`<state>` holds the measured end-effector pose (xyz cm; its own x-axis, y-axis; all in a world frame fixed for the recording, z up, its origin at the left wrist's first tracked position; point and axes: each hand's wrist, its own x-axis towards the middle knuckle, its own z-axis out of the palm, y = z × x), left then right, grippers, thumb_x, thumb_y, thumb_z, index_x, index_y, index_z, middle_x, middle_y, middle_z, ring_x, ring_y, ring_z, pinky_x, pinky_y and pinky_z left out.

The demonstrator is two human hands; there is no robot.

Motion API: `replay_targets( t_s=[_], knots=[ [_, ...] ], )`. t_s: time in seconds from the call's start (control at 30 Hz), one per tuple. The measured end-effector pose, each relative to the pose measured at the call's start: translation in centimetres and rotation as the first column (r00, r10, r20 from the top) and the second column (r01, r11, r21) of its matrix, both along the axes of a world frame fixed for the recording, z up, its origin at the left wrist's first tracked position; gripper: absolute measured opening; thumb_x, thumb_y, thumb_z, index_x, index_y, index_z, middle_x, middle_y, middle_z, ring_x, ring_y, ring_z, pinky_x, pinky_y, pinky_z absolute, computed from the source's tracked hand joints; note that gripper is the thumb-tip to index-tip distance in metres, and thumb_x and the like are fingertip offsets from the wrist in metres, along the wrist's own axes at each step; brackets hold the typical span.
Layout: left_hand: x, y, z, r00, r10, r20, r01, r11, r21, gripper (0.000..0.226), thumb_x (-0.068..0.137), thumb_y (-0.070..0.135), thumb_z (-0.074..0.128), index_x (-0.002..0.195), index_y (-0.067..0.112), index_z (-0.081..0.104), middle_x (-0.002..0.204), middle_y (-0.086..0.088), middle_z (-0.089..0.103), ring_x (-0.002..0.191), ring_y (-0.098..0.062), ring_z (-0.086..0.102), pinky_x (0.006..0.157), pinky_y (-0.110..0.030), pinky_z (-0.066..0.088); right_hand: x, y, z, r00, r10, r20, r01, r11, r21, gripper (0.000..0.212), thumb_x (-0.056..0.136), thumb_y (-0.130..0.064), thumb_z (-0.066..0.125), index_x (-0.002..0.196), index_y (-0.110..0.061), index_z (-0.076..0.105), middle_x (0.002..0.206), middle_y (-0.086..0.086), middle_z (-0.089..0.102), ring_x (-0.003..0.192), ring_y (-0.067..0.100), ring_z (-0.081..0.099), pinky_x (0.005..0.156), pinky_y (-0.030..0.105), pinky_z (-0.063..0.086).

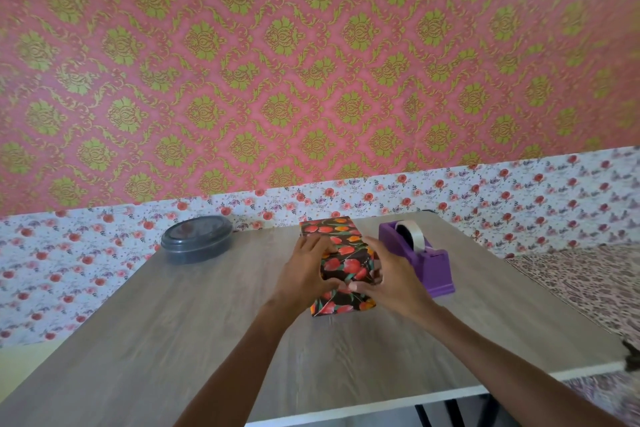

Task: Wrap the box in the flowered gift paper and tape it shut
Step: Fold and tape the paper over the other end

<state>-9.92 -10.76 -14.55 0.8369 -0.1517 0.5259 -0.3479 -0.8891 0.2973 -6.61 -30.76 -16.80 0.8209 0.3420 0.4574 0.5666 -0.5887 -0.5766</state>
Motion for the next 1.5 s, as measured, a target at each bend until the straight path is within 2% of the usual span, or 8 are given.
replay_targets(
  t_s=[0.13, 0.3, 0.5, 0.63, 0.73, 0.97, 1.27, 1.5],
  knots=[
    [0.9, -1.9, -0.6, 0.999, -0.034, 0.009, 0.034, 0.998, -0.048, 0.062, 0.069, 0.041, 0.084, 0.116, 0.023, 0.048, 0.131, 0.006, 0.047, 0.119, -0.013, 0.036, 0.099, -0.029, 0.041, -0.2, -0.8, -0.1, 0.982, -0.146, 0.119, 0.143, 0.989, 0.035, 0.078, 0.075, -0.043, 0.081, 0.141, -0.027, 0.042, 0.108, -0.005, 0.071, 0.083, 0.005, 0.068, 0.074, 0.016, 0.056],
    [1.7, -3.9, -1.2, 0.998, -0.065, 0.014, 0.066, 0.989, -0.135, 0.061, 0.072, 0.035, 0.084, 0.119, 0.026, 0.046, 0.132, 0.008, 0.044, 0.12, -0.01, 0.035, 0.1, -0.024, 0.038, 1.0, -3.8, 0.9, 0.994, -0.103, 0.027, 0.103, 0.995, -0.007, 0.078, 0.076, -0.039, 0.081, 0.142, -0.029, 0.04, 0.108, -0.005, 0.07, 0.085, 0.009, 0.07, 0.078, 0.03, 0.059],
    [2.3, -5.3, -1.7, 0.998, -0.064, -0.015, 0.06, 0.977, -0.204, 0.067, 0.072, 0.043, 0.083, 0.125, 0.031, 0.044, 0.137, 0.009, 0.042, 0.127, -0.01, 0.037, 0.108, -0.029, 0.039, 4.2, -9.8, 2.9, 0.927, -0.369, 0.07, 0.354, 0.92, 0.165, 0.011, 0.096, -0.018, 0.059, 0.099, -0.013, 0.069, 0.086, -0.007, 0.067, 0.077, 0.009, 0.065, 0.068, 0.023, 0.05],
    [2.5, -5.4, -1.8, 0.998, -0.053, -0.023, 0.048, 0.982, -0.184, 0.066, 0.073, 0.045, 0.082, 0.126, 0.031, 0.045, 0.14, 0.009, 0.04, 0.129, -0.013, 0.037, 0.108, -0.03, 0.04, 6.0, -11.1, 3.8, 0.84, -0.417, -0.347, 0.402, 0.908, -0.118, 0.034, 0.099, -0.031, 0.052, 0.073, -0.009, 0.053, 0.068, 0.002, 0.053, 0.06, 0.016, 0.053, 0.057, 0.024, 0.041],
    [2.5, -5.5, -1.9, 0.999, -0.038, -0.03, 0.032, 0.984, -0.176, 0.067, 0.074, 0.048, 0.08, 0.127, 0.031, 0.044, 0.142, 0.009, 0.039, 0.131, -0.013, 0.036, 0.109, -0.036, 0.042, 5.3, -10.1, 5.5, 0.635, -0.189, -0.749, 0.426, 0.894, 0.135, 0.016, 0.092, -0.017, 0.066, 0.086, -0.004, 0.059, 0.087, 0.012, 0.063, 0.078, 0.022, 0.061, 0.066, 0.032, 0.057],
    [2.6, -5.5, -1.8, 0.999, -0.028, -0.038, 0.021, 0.985, -0.172, 0.067, 0.075, 0.046, 0.079, 0.129, 0.031, 0.042, 0.145, 0.008, 0.036, 0.134, -0.014, 0.035, 0.11, -0.036, 0.042, 5.8, -10.2, 7.7, 0.483, 0.114, -0.868, 0.498, 0.78, 0.379, 0.025, 0.08, 0.007, 0.073, 0.098, -0.001, 0.06, 0.104, 0.018, 0.052, 0.088, 0.037, 0.051, 0.086, 0.064, 0.051],
    [2.3, -5.7, -1.9, 0.998, -0.033, -0.045, 0.024, 0.979, -0.2, 0.067, 0.075, 0.042, 0.08, 0.128, 0.03, 0.042, 0.144, 0.007, 0.038, 0.133, -0.014, 0.036, 0.11, -0.035, 0.04, 3.4, -10.7, 4.2, 0.632, 0.226, -0.741, 0.578, 0.499, 0.645, 0.009, 0.083, 0.003, 0.058, 0.092, -0.001, 0.057, 0.106, 0.019, 0.056, 0.1, 0.031, 0.056, 0.084, 0.051, 0.056],
    [2.2, -5.7, -1.6, 0.998, -0.037, -0.058, 0.025, 0.982, -0.185, 0.069, 0.075, 0.041, 0.08, 0.13, 0.027, 0.042, 0.144, 0.006, 0.038, 0.134, -0.015, 0.034, 0.111, -0.034, 0.038, 1.8, -10.5, 2.3, 0.703, 0.281, -0.653, 0.495, 0.465, 0.734, 0.004, 0.09, -0.002, 0.061, 0.092, 0.002, 0.061, 0.1, 0.017, 0.061, 0.095, 0.026, 0.059, 0.098, 0.044, 0.05]
  ],
)
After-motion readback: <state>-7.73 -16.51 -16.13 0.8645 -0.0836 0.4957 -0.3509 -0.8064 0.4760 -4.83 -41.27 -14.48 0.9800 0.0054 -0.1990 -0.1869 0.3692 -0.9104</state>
